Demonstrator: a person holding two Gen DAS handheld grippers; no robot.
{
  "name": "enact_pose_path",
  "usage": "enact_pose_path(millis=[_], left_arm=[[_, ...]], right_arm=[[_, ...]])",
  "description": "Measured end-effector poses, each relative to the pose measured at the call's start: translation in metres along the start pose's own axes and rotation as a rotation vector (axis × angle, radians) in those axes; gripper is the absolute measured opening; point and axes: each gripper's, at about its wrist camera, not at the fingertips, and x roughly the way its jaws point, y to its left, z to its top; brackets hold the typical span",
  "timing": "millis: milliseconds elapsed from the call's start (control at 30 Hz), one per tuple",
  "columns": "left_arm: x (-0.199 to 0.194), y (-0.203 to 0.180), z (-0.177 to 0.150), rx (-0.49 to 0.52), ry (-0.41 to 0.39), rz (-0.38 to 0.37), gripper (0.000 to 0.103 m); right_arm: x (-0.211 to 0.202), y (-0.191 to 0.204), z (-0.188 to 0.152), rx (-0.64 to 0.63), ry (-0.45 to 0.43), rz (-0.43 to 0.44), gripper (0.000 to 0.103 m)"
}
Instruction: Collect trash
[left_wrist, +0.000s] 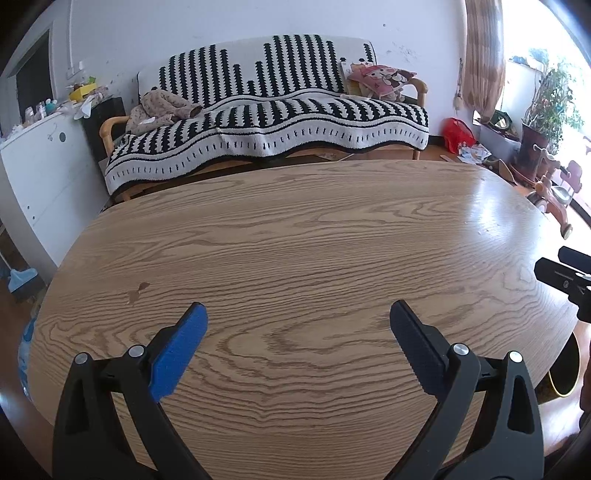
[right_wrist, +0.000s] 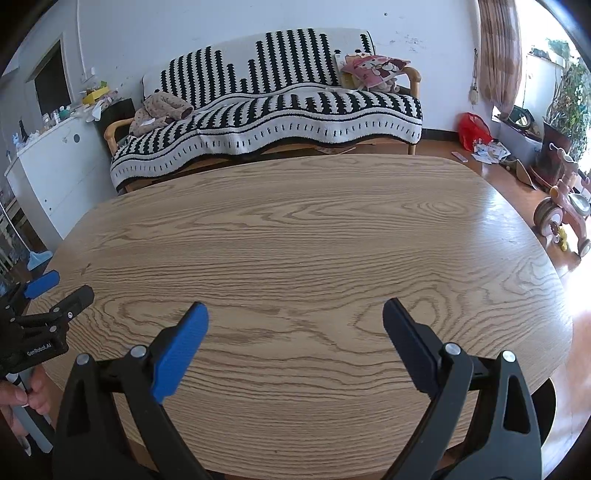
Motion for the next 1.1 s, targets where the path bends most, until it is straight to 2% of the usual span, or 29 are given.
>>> enact_pose_path(millis=[1100], left_arm=[[0.0009, -0.004, -0.0057, 0.012, 0.004, 0.003, 0.096]], right_arm=[[-0.0045, -0.0002, -0.0007, -0.012, -0.003, -0.003, 0.092]])
